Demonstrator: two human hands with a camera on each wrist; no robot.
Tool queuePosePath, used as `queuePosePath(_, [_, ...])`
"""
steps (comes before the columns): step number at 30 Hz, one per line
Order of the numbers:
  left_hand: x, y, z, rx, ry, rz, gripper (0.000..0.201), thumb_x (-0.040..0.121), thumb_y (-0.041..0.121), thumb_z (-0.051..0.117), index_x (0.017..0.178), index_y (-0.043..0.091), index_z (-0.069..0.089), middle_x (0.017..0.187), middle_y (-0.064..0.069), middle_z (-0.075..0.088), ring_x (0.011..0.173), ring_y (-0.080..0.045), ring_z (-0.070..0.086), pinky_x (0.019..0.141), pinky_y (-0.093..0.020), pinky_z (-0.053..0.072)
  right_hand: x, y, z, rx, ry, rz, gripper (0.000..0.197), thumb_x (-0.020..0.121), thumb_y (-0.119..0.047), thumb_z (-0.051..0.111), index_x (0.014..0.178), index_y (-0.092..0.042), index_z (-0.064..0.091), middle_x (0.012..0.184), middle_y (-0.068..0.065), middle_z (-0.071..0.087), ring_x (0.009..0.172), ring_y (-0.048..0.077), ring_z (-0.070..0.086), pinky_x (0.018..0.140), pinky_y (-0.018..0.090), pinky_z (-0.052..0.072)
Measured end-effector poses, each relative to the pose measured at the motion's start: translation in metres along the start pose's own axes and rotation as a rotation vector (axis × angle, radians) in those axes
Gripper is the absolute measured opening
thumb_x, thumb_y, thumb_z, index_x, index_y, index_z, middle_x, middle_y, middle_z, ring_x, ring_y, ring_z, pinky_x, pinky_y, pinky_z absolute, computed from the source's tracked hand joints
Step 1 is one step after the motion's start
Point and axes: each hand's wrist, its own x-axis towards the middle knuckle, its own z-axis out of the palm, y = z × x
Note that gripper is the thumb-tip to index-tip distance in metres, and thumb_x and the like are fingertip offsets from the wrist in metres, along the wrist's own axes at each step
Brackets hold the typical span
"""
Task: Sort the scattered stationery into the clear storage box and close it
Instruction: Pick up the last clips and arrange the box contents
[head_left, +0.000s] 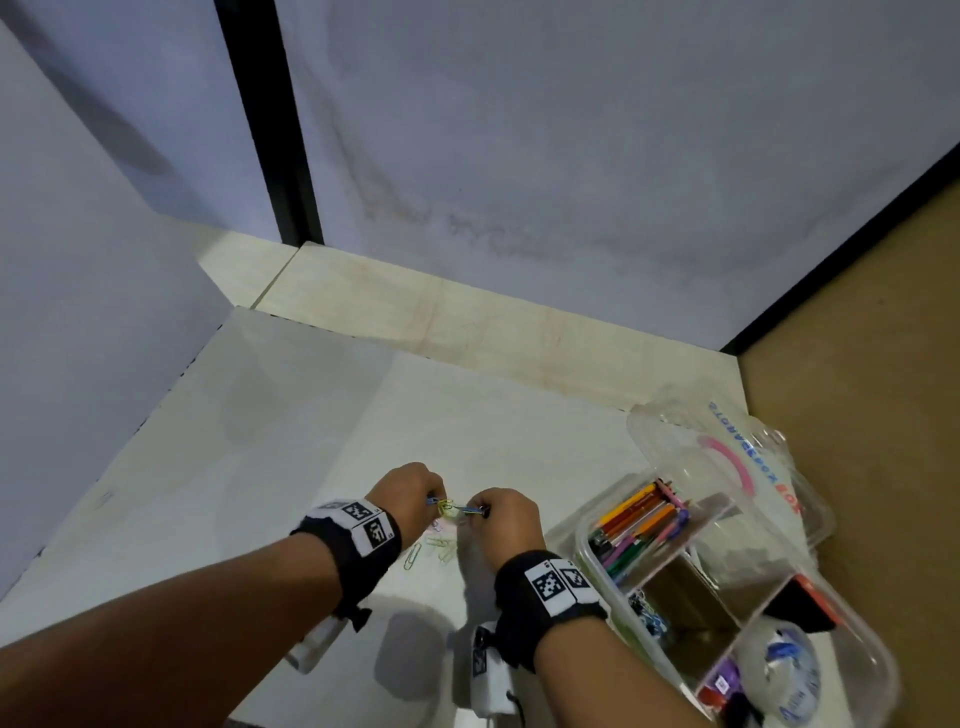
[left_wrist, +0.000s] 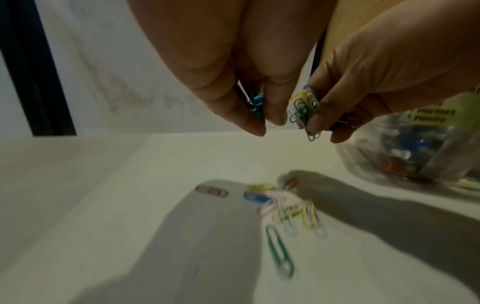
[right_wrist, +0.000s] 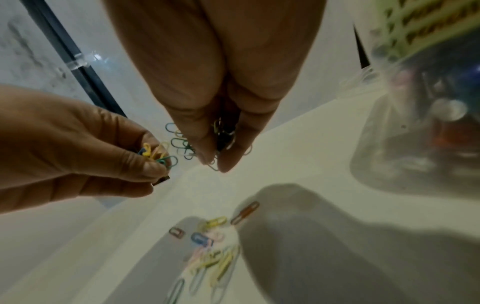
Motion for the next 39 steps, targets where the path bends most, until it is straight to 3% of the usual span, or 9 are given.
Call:
queuePosePath(3, [-0.006,0.016,-0.018,0.009,-0.004,0.049,0.020,0.091,0.019,0.056,0.108,0.013,0.067,0.115,-0.006,0.061,0.107,-0.021,0.058,0.082,-0.023,0.040,-0.011,-0.006,-0.018,0.043,0.040,-0.009,0.022,0.087,-0.007,0.054,0.097,-0.008,0.073,0.098,0.010,0.071,0.083,0.018,0.056,0.068,0.018,0.034])
queuePosePath(8, [-0.015,0.048,-0.039,0.015,0.026,0.146,0.020,0.089,0.019,0.060,0.105,0.011,0.068,0.106,-0.006,0.062,0.102,-0.022,0.059,0.076,-0.020,0.037,-0.032,-0.013,-0.046,0.181,0.142,0.006,0.018,0.087,-0.009,0.060,0.099,-0.005,0.072,0.099,0.015,0.072,0.094,0.028,0.066,0.083,0.029,0.051])
queuePosePath(15, [-0.020,0.105,-0.042,-0.004,0.032,0.304,0.017,0.088,0.021,0.063,0.100,0.011,0.068,0.085,0.003,0.052,0.083,-0.015,0.050,0.072,-0.022,0.035,-0.066,0.007,-0.091,0.269,0.288,0.045,0.014,0.084,-0.007,0.062,0.092,-0.005,0.073,0.090,0.015,0.072,0.085,0.029,0.068,0.080,0.039,0.055])
queuePosePath(18, [-0.021,0.133,-0.034,-0.003,-0.005,0.376,0.018,0.087,0.022,0.064,0.101,0.011,0.069,0.095,-0.004,0.061,0.091,-0.022,0.056,0.072,-0.021,0.033,-0.082,0.030,-0.106,0.308,0.359,0.101,0.012,0.084,-0.007,0.063,0.089,-0.006,0.073,0.074,0.008,0.067,0.071,0.018,0.067,0.071,0.029,0.056])
queuePosePath(20, [-0.022,0.150,-0.023,0.007,-0.037,0.415,0.019,0.086,0.023,0.064,0.101,0.012,0.069,0.104,-0.006,0.065,0.098,-0.023,0.059,0.073,-0.020,0.034,-0.095,0.046,-0.113,0.294,0.389,0.138,0.012,0.083,-0.006,0.061,0.085,-0.010,0.073,0.064,0.000,0.061,0.053,0.001,0.056,0.052,0.008,0.043])
queuePosePath(21, [-0.023,0.158,-0.017,0.013,-0.052,0.428,0.019,0.086,0.023,0.064,0.102,0.013,0.069,0.106,-0.007,0.066,0.100,-0.023,0.060,0.073,-0.019,0.035,-0.101,0.054,-0.114,0.290,0.405,0.164,0.014,0.083,-0.005,0.061,0.083,-0.013,0.072,0.064,-0.002,0.060,0.051,0.000,0.053,0.048,0.006,0.038])
queuePosePath(26, [-0.030,0.193,0.014,0.044,-0.163,0.452,0.020,0.087,0.013,0.058,0.105,0.011,0.067,0.103,-0.010,0.063,0.103,-0.025,0.060,0.075,-0.022,0.040,-0.116,0.091,-0.111,0.287,0.449,0.308,0.032,0.079,-0.003,0.064,0.059,-0.026,0.054,0.070,0.003,0.062,0.068,0.021,0.058,0.063,0.026,0.043])
queuePosePath(33, [-0.026,0.205,0.034,0.021,-0.211,0.399,0.035,0.091,0.003,0.052,0.123,0.014,0.062,0.129,-0.007,0.060,0.118,-0.022,0.056,0.097,-0.026,0.043,-0.115,0.116,-0.110,0.208,0.345,0.407,0.015,0.082,-0.006,0.063,0.092,-0.011,0.072,0.092,0.006,0.071,0.082,0.018,0.062,0.069,0.023,0.042])
queuePosePath(39, [-0.019,0.200,0.039,-0.079,-0.250,0.379,0.035,0.093,0.004,0.051,0.125,0.013,0.061,0.129,-0.007,0.060,0.117,-0.020,0.057,0.093,-0.019,0.041,-0.109,0.117,-0.119,0.239,0.378,0.431,0.024,0.084,0.003,0.050,0.079,-0.014,0.067,0.084,0.008,0.066,0.083,0.024,0.062,0.072,0.027,0.047])
